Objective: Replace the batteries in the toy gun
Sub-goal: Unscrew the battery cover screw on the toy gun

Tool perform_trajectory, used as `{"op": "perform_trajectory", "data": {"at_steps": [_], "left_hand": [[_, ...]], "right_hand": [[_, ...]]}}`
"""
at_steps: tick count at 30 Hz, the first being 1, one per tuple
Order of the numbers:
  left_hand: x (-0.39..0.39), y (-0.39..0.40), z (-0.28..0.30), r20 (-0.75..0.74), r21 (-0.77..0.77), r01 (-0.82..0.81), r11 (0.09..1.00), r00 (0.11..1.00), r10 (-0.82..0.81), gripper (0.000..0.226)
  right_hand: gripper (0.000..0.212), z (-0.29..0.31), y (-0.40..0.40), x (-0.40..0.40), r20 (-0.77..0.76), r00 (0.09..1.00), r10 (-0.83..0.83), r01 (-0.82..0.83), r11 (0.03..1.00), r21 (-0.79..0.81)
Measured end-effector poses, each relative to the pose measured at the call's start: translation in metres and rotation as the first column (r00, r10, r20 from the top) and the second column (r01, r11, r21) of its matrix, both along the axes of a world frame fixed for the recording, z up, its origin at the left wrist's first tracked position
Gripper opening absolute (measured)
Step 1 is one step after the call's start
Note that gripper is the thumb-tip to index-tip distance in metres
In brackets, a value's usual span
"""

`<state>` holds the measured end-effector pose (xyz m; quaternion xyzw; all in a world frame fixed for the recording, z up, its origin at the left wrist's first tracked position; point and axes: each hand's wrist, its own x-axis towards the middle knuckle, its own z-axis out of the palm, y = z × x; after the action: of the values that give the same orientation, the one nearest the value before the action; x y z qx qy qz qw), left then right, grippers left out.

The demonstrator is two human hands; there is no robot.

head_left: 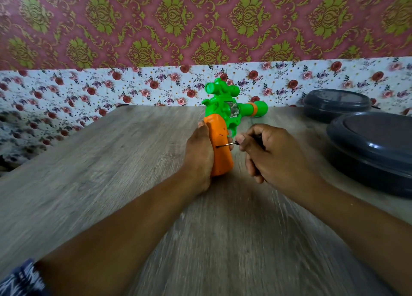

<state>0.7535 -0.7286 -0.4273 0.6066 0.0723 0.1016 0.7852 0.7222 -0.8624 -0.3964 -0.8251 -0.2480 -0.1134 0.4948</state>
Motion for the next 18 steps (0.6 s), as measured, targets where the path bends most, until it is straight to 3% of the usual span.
{"op": "perform_trajectory", "data": {"at_steps": [4, 8, 10, 13, 15, 18], "left_hand": [[0.0, -0.001, 0.0, 0.003, 0.023, -0.012, 1.0, 1.0, 0.012, 0.046], [-0.002, -0.002, 0.001, -0.015, 0.02, -0.004, 1.0, 1.0, 0.005, 0.064], [0.001, -0.001, -0.002, -0.027, 0.023, -0.002, 1.0, 1.0, 0.002, 0.067], [0.004, 0.0, -0.003, -0.005, 0.0, -0.026, 1.0, 1.0, 0.026, 0.055], [0.007, -0.001, -0.005, 0.001, 0.008, -0.017, 1.0, 1.0, 0.017, 0.055], [0.007, 0.0, -0.006, 0.011, 0.027, -0.012, 1.0, 1.0, 0.012, 0.054]], "right_hand": [[0.009, 0.004, -0.004, 0.002, 0.115, 0.992, 0.042, -0.027, 0.991, -0.128], [0.003, 0.008, -0.003, -0.004, 0.256, 0.963, 0.087, -0.031, 0.977, -0.213], [0.016, 0.008, -0.003, -0.008, 0.317, 0.946, 0.061, 0.028, 0.962, -0.271], [0.038, 0.009, -0.005, -0.006, 0.426, 0.903, -0.052, 0.249, 0.872, -0.421], [0.034, 0.009, -0.006, -0.004, 0.424, 0.904, -0.057, 0.261, 0.86, -0.439], [0.019, 0.01, -0.006, -0.001, 0.344, 0.938, -0.033, 0.16, 0.924, -0.348]]}}
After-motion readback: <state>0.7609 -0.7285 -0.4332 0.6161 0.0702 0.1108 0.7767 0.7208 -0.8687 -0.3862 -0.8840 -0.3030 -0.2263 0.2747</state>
